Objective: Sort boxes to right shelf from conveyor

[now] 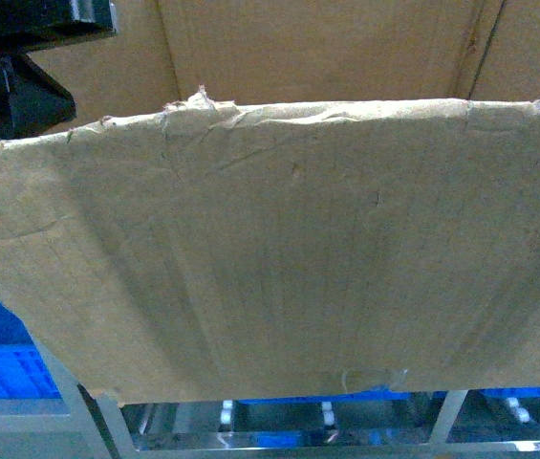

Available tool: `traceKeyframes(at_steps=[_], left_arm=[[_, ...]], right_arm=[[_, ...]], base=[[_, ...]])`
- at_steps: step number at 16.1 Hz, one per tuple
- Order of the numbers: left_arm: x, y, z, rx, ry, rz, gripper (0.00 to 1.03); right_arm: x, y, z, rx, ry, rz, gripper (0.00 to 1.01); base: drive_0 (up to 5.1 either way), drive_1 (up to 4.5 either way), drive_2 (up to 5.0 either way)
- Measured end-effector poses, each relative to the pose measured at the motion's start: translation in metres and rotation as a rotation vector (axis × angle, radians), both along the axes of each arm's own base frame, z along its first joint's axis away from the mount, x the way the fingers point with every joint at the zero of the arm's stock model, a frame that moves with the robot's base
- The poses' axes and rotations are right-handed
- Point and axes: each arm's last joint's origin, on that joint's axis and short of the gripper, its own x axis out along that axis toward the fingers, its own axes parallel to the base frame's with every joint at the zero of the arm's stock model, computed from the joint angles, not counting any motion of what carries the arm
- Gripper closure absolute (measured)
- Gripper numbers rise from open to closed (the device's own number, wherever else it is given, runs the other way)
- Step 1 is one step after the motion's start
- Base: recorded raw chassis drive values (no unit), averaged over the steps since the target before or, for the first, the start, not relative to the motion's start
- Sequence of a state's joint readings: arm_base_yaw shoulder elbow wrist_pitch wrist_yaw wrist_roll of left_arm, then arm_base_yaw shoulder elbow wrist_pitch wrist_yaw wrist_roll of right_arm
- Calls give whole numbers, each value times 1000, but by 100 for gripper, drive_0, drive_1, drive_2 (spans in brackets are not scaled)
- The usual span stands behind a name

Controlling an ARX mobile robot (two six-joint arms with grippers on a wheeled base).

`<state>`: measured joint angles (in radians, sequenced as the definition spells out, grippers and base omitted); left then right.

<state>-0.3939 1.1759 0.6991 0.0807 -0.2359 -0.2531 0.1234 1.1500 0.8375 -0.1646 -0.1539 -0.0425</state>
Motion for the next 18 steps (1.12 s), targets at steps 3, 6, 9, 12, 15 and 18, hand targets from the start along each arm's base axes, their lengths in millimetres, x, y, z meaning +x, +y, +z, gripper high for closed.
traceKeyframes(at_steps=[3, 6, 9, 12, 15, 18], left_arm=[[0, 0, 1, -2, -8, 3, 100], [-1, 1, 2, -2, -13, 8, 100], [0, 1, 1, -1, -8, 6, 100], [0, 1, 1, 0, -7, 8, 100], [-1, 0, 2, -1, -11, 3, 100], [0, 1, 2, -2, -11, 9, 100]], right_arm=[[1, 0, 1, 1, -13, 1, 99], [-1, 0, 4, 1, -25, 3, 99], [0, 0, 2, 0, -15, 3, 99], [0, 0, 2, 0, -15, 3, 99], [0, 0, 2, -1, -17, 2, 99], [0, 0, 2, 0, -20, 4, 99]], base=[[-406, -41, 455], [-109, -81, 155], [404, -243, -185], [124, -92, -33], [0, 0, 0], [0, 0, 0]])
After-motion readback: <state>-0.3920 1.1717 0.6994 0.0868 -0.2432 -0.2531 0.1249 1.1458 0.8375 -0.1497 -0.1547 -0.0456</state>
